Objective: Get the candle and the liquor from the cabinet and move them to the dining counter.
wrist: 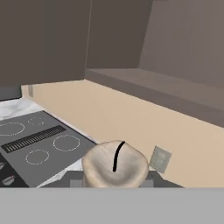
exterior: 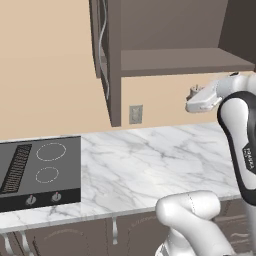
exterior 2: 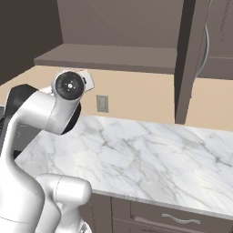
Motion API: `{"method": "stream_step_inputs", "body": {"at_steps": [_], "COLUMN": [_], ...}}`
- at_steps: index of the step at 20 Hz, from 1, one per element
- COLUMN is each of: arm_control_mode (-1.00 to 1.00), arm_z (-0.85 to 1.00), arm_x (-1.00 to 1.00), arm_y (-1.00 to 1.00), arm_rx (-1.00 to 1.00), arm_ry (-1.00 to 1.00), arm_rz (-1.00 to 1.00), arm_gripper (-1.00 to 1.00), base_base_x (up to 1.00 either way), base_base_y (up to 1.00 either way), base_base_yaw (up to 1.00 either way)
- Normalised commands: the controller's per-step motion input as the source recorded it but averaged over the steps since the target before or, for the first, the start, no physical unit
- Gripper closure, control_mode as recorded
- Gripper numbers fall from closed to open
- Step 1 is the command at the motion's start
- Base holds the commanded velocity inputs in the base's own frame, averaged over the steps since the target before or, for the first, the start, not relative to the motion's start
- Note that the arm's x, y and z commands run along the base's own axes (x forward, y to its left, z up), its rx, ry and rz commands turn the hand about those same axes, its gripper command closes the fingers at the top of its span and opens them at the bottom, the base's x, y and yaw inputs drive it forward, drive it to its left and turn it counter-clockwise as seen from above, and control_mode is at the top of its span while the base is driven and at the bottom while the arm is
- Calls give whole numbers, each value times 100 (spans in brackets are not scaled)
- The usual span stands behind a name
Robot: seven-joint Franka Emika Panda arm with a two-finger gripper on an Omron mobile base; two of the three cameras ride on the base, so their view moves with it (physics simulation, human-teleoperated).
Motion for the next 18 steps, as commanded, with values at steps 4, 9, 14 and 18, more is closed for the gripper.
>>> {"method": "stream_step_inputs", "body": {"at_steps": [4,9,14,18], "arm_control_mode": [-100,-100,100,100], "arm_z": [-20,0,0,0], "arm_x": [-21,0,0,0], "arm_y": [0,0,0,0], "arm_rx": [0,0,0,0], "arm_ry": [7,1,0,0], "arm_rz": [-1,0,0,0], "arm_gripper": [100,100,100,100], "base_base_x": [0,0,-2,-46], "base_base_y": [0,0,0,0], "base_base_yaw": [0,0,0,2]}}
